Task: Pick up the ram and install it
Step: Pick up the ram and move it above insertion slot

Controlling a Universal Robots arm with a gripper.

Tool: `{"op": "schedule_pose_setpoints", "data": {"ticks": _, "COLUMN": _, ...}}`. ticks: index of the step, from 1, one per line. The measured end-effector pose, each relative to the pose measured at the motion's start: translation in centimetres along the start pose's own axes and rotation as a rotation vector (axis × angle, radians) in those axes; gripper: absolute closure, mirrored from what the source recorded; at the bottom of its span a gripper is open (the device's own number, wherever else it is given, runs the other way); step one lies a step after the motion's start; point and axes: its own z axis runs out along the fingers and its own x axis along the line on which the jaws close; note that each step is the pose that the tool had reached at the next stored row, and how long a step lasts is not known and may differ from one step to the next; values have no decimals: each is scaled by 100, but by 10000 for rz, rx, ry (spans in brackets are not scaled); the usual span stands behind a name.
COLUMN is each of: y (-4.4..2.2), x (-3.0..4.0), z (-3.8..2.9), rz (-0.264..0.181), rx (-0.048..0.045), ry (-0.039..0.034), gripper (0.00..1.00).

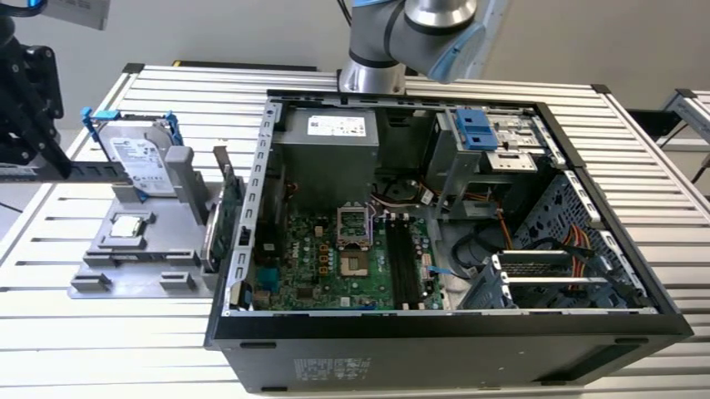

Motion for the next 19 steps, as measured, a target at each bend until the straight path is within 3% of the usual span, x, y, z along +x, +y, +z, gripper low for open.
{"op": "schedule_pose_setpoints", "data": {"ticks": 19, "y": -187, "x": 1, "z": 0, "rz": -1, "rx": -1, "ry": 0, "gripper": 100}}
